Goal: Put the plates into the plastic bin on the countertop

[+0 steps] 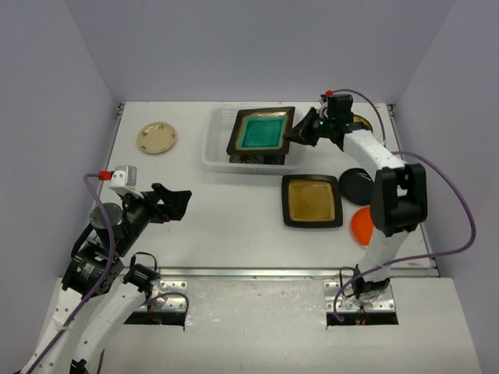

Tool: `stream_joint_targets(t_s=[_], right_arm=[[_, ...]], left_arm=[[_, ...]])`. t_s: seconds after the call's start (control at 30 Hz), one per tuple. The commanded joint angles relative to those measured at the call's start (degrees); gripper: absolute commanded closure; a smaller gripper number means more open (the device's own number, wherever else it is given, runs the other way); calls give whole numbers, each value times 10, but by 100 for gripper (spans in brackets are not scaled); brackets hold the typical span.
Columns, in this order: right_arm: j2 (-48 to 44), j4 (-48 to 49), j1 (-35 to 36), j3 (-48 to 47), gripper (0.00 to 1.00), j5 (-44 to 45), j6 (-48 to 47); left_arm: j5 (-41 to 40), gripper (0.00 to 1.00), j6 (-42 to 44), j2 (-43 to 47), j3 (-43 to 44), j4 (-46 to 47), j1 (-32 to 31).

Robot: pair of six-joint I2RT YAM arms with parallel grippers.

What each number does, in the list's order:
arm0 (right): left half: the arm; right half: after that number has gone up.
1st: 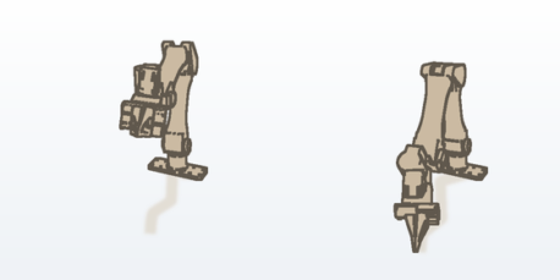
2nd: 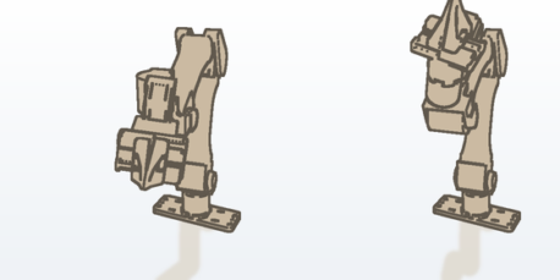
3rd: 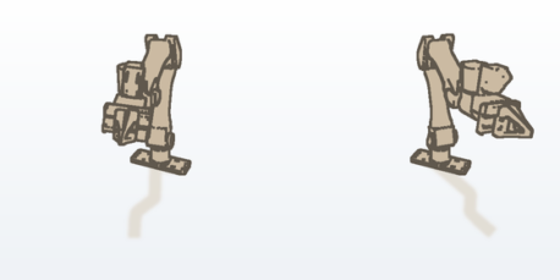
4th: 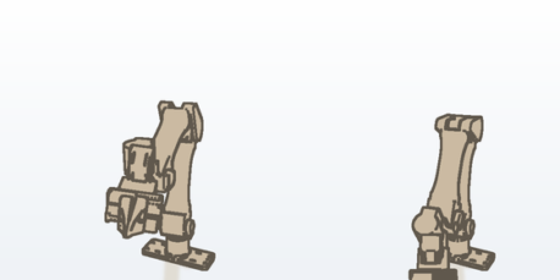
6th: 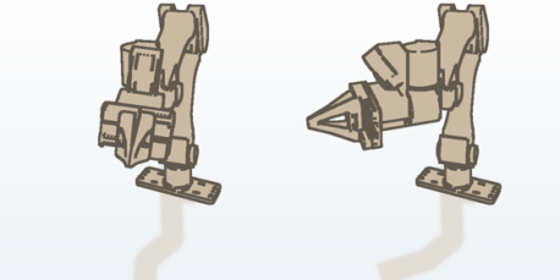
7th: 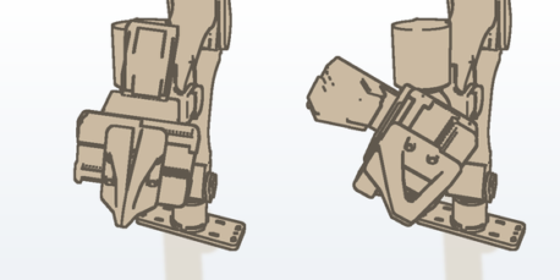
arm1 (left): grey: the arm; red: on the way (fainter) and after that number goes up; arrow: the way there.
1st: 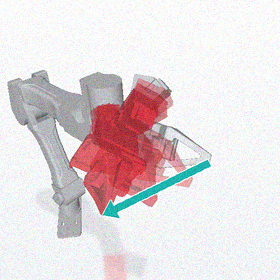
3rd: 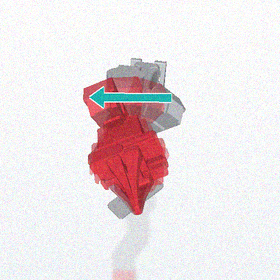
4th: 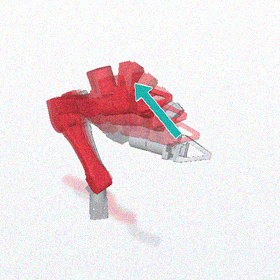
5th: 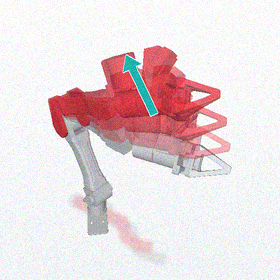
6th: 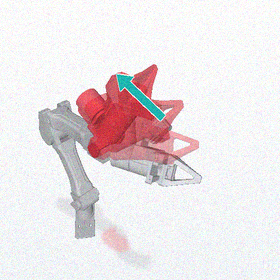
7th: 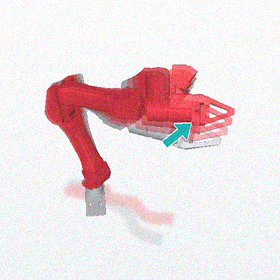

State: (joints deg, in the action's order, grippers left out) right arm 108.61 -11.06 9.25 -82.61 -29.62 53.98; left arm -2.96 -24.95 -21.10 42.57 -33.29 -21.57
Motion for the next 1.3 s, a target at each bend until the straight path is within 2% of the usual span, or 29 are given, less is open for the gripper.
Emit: stream_joint_targets(t_s=[0.0, 0.37, 0.47, 0.5, 0.57, 0.6, 0.8, 0.87, 0.93, 1.07, 1.13, 1.27], right_arm=[[45, 55, 5, -105, 100, -78, -31], [150, 9, -1, -177, 100, -74, -66], [161, -7, -6, -180, 82, -61, -80], [161, -12, -8, -178, 80, -58, -83], [157, -24, -12, -171, 68, -46, -90], [153, -27, -15, -165, 65, -38, -93], [111, -43, -29, -139, 64, 6, -96], [91, -63, -33, -137, 58, 37, -102], [74, -80, -35, -142, 45, 63, -115], [53, -117, -35, -167, 35, 78, -133], [43, -149, -35, -178, 26, 85, -141], [-17, -155, -35, -133, 23, 68, -145]], left_arm=[[-4, 0, -4, 15, -1, 19, 4], [8, 0, 1, 18, -2, 24, 4], [9, 0, 2, 17, -3, 26, 4], [9, 0, 2, 17, -3, 26, 4], [9, 0, 2, 18, -3, 26, 4], [10, 0, 2, 19, -3, 25, 4], [8, 0, 1, 20, -3, 25, 4], [6, 0, 0, 19, -4, 25, 4], [4, 0, -1, 15, -4, 25, 4], [4, 0, -2, 4, -4, 24, 4], [2, 0, -5, -6, -4, 24, 4], [21, 0, -13, -51, -1, 25, 4]])
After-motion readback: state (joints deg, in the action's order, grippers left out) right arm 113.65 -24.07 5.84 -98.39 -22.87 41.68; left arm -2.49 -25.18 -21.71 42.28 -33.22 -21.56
